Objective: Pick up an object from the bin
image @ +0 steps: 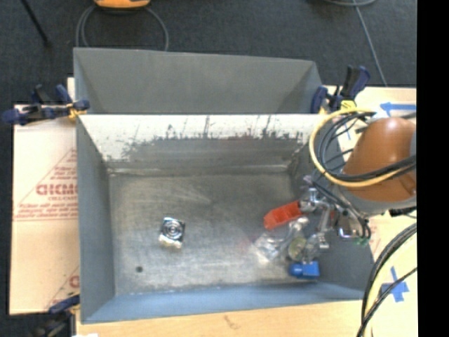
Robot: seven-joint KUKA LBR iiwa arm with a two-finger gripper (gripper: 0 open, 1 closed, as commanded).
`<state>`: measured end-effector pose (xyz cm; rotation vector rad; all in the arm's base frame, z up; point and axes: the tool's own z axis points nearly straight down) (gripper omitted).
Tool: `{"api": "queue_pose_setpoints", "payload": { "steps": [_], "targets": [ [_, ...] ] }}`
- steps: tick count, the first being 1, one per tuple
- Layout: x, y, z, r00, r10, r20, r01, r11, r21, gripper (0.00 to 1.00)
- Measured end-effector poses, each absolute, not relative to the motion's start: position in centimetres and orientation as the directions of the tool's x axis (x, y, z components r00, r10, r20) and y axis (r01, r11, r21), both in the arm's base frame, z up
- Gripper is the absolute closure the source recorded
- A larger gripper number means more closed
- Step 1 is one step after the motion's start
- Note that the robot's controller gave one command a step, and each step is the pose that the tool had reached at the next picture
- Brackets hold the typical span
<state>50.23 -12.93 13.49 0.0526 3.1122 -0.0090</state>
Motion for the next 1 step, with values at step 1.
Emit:
{"api": "queue_pose_setpoints", "payload": {
  "steps": [1],
  "targets": [
    [50.29, -12.85, 13.52, -0.999, 0.018, -0.030, 0.018, 1.000, -0.006, 0.00]
  ]
}}
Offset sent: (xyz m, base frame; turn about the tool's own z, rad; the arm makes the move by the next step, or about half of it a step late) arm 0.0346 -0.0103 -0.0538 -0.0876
